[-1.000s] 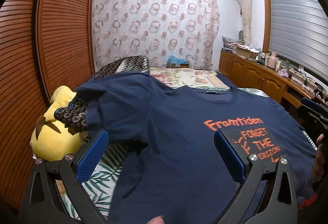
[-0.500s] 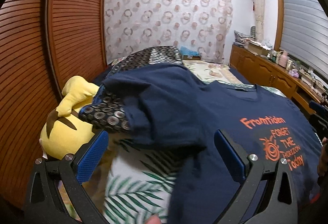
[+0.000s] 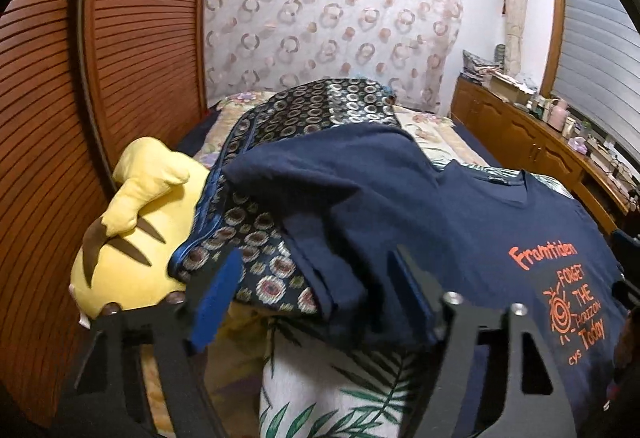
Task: Fold small clothes
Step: 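Grasp the side edge of the navy T-shirt with the left tool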
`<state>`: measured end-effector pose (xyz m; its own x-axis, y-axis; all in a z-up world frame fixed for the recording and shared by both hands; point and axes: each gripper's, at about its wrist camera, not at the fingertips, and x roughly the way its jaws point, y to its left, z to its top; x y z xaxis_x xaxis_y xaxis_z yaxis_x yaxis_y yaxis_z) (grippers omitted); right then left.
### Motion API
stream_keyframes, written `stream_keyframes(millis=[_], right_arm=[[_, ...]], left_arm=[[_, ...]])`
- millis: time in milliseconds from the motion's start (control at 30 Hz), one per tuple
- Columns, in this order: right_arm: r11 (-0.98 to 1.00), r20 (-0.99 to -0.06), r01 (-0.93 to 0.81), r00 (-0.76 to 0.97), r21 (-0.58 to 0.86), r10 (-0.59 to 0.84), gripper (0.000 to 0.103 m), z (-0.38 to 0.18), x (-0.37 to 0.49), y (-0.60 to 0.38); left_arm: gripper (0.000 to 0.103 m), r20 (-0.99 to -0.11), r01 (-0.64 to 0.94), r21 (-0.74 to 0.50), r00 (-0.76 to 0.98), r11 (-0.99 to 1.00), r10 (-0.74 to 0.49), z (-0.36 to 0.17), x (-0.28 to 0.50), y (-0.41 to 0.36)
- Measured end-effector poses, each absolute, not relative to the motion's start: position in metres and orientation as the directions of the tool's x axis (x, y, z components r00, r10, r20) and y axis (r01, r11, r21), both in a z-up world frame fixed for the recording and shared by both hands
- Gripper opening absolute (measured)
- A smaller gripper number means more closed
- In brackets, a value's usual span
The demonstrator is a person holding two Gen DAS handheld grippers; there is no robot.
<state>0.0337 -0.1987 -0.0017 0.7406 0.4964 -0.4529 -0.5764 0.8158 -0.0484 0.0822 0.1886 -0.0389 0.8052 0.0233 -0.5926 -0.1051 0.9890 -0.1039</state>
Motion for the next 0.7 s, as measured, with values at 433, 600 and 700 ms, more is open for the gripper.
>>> stream_keyframes(millis=[433, 600, 700], right_arm=[[0.807, -0.491, -0.590, 0.715, -0.040, 0.498, 0.103, -0.005, 0.033, -0.199], [0.810, -0.491, -0.586, 0.714, -0.031, 0.498, 0.103, -0.006, 0.032, -0.200], [0.812, -0.490, -0.583, 0.715, -0.023, 0.499, 0.103, -0.006, 0.031, -0.202]], left_arm=[[0.057, -0.648, -0.080, -0.223, 0.757, 0.972, -0.086, -0.050, 0.125, 0.209], [0.033, -0.653, -0.059, -0.254, 0.746, 0.965, -0.126, -0.054, 0.127, 0.213], [0.014, -0.648, -0.025, -0.254, 0.747, 0.967, -0.151, -0.051, 0.125, 0.206]])
